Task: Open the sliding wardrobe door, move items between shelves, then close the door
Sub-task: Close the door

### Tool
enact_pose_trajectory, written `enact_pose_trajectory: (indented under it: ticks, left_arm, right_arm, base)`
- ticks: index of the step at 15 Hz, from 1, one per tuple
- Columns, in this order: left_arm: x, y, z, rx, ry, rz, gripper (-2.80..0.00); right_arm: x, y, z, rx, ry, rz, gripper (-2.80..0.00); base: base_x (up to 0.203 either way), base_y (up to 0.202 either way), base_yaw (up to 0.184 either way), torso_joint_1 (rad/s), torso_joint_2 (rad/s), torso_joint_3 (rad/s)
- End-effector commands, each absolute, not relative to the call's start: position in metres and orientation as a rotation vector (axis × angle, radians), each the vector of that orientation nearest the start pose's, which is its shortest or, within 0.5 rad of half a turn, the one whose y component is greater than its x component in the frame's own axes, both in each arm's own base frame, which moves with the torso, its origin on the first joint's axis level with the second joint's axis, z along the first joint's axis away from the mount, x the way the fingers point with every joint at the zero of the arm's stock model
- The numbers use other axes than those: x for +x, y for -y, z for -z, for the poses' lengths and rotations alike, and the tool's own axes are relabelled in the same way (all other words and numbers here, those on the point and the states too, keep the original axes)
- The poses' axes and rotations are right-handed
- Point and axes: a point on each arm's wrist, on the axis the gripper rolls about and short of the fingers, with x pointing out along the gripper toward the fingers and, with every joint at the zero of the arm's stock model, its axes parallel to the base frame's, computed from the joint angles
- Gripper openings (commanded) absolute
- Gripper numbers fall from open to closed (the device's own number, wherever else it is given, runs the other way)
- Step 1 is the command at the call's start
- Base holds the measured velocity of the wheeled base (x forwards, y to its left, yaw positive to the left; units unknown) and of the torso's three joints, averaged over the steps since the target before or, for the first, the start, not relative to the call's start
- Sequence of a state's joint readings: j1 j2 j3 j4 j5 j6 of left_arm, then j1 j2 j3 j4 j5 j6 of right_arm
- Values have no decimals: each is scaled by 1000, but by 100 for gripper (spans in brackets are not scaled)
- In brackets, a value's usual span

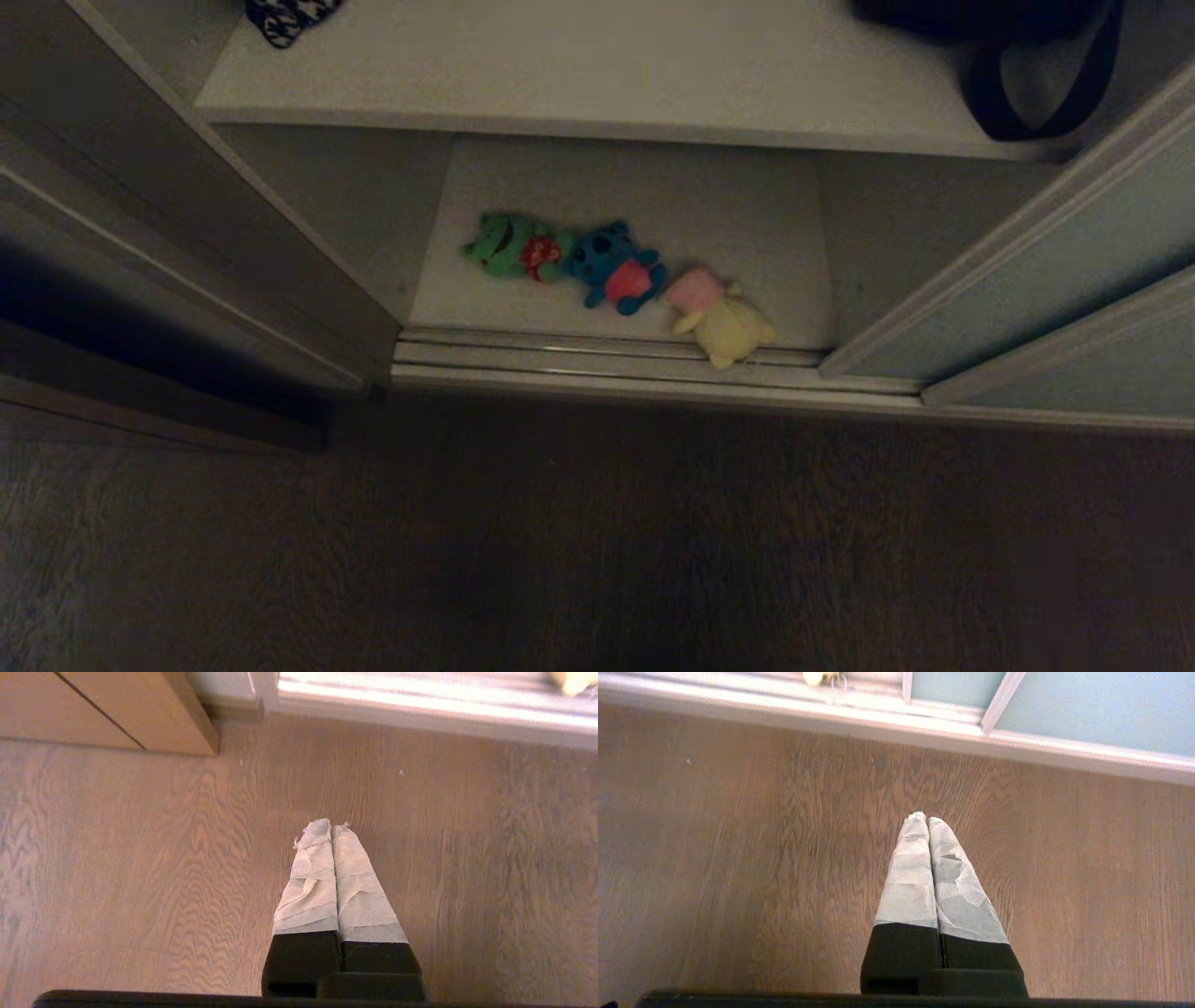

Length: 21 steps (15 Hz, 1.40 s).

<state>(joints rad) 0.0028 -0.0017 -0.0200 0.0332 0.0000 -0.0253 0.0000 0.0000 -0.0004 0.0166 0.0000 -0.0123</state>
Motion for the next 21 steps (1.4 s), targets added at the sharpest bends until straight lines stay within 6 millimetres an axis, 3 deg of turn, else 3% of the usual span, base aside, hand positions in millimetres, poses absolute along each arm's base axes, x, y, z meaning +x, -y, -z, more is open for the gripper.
enact_pose_trajectory:
  ticks: [1, 21]
  left_arm:
    - [-24, 0, -78, -26, -14, -3, -280]
    - [-24, 0, -78, -28, -14, -3, -280]
  right_arm:
    - [-23, 0, -74, -13, -15, 0, -280]
    - [-23, 0, -74, -12, -16, 0, -280]
  base:
    - [0, 0, 0, 7, 2, 211]
    - [0, 0, 0, 3, 2, 189]
